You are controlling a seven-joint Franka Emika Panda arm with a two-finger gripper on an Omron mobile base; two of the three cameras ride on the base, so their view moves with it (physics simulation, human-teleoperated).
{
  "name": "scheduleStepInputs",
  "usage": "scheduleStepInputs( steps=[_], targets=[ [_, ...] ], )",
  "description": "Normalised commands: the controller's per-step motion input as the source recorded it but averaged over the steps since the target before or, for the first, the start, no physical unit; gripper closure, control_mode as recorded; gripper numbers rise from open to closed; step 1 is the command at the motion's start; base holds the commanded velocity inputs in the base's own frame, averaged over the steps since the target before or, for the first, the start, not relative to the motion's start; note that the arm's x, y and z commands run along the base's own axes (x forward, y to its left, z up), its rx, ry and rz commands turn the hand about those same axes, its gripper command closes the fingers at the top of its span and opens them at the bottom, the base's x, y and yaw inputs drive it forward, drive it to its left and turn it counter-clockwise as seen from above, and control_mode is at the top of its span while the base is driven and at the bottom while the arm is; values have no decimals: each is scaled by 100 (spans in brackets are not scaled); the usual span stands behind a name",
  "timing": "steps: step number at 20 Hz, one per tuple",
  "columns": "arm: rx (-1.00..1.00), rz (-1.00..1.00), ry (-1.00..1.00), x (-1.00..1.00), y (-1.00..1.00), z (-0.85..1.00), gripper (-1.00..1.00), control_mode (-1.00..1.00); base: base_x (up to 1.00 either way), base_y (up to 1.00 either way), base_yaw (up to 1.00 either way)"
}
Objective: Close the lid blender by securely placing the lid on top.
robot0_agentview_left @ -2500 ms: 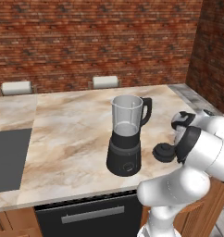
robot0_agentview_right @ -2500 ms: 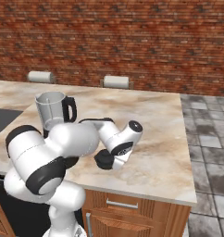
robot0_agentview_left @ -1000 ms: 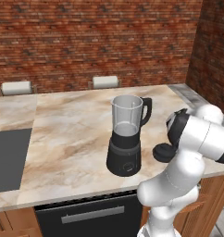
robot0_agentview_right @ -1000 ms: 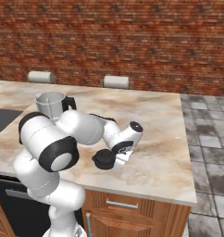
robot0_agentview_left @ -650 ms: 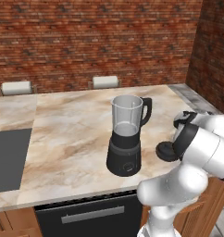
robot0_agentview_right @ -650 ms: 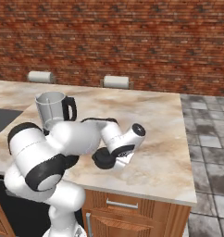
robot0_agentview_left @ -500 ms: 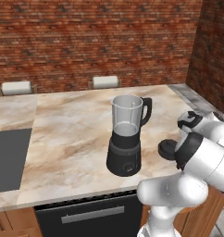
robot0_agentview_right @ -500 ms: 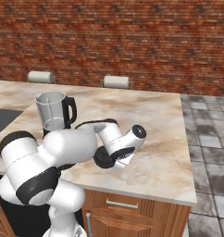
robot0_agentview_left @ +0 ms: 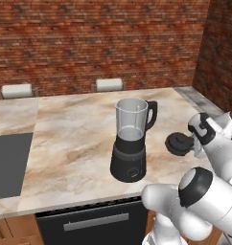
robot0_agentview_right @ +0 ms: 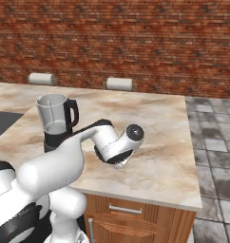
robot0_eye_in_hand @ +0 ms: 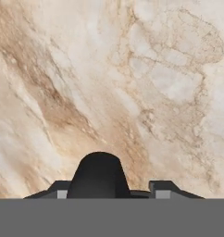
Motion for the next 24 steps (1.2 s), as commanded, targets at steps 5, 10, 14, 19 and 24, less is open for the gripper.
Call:
scheduleStepInputs(
  steps=[5, 10, 14, 19, 24],
  targets=[
    [0, -10, 0, 3, -7, 31, 100, -100, 0, 0, 0],
    [0, -2, 0, -6, -10, 11, 100, -100, 0, 0, 0],
    [0, -5, -10, -48, -8, 57, 100, -100, 0, 0, 0],
    [0, -1, -12, -45, 0, 75, 100, -100, 0, 0, 0],
    [0, 0, -5, -25, 2, 73, 100, -100, 0, 0, 0]
  ],
)
